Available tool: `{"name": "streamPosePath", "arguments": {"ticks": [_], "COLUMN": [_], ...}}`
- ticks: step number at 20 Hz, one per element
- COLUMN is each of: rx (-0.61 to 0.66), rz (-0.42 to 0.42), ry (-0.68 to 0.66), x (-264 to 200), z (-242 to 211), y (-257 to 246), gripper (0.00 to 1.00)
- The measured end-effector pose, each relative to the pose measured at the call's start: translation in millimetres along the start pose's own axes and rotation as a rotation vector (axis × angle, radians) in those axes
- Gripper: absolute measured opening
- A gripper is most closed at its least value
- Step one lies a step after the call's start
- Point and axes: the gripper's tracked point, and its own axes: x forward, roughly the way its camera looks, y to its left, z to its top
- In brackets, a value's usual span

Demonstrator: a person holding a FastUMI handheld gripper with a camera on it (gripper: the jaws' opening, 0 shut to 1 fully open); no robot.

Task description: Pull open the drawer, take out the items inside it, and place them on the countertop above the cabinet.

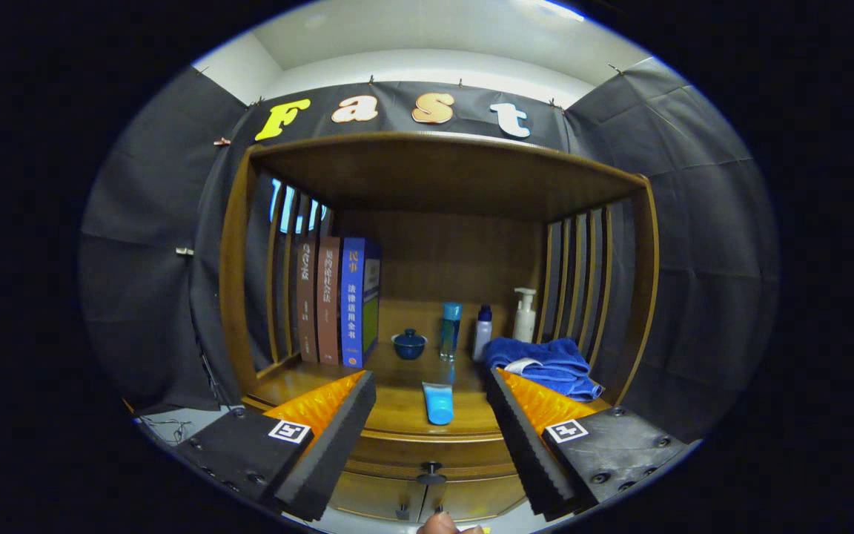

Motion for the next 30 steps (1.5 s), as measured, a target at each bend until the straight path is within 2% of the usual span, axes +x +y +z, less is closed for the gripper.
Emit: {"name": "streamPosePath", "arguments": {"ticks": [6, 12, 30], "rx": [0.025, -0.005, 0.009], "rz": [0.015, 0.037, 0.029], "ry": [-0.028, -0.022, -0.051], "x": [-29.5, -51.8, -61.0], "z": [56.6, 91.3, 104.3], "y": [0.5, 3.0, 2.8], "gripper": [0.99, 0.99, 0.99]}}
